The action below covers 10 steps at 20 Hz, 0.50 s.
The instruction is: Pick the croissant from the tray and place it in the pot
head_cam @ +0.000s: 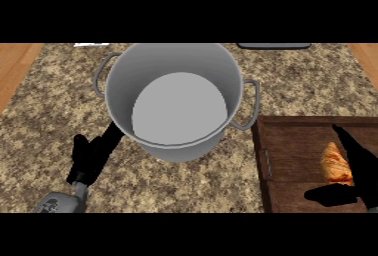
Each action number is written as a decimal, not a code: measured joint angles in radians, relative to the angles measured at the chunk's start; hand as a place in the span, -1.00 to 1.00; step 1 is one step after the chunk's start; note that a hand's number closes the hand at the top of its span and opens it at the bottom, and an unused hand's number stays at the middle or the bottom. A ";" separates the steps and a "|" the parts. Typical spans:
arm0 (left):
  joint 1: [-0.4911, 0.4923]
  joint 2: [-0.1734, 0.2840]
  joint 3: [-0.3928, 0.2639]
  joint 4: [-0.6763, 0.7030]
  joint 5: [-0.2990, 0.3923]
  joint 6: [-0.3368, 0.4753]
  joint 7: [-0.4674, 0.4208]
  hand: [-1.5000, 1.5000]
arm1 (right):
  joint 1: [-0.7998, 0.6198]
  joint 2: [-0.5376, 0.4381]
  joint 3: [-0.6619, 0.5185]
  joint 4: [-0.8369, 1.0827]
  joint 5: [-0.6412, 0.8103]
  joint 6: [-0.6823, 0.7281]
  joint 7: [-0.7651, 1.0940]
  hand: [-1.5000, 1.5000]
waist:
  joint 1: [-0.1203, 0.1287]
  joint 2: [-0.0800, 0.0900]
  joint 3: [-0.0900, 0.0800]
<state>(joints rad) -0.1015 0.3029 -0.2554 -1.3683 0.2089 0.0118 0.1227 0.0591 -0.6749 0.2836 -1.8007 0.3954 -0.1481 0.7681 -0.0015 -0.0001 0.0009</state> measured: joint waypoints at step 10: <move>0.023 -0.053 0.026 -0.005 -0.058 -0.019 -0.001 0.00 | 0.134 0.004 -0.190 0.002 -0.012 0.047 -0.216 -1.00 | -0.004 -0.001 -0.001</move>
<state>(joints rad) -0.0789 0.2504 -0.2297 -1.3729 0.1505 -0.0075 0.1212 0.1934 -0.6705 0.0936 -1.7984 0.3837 -0.1013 0.5516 -0.0058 -0.0012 0.0001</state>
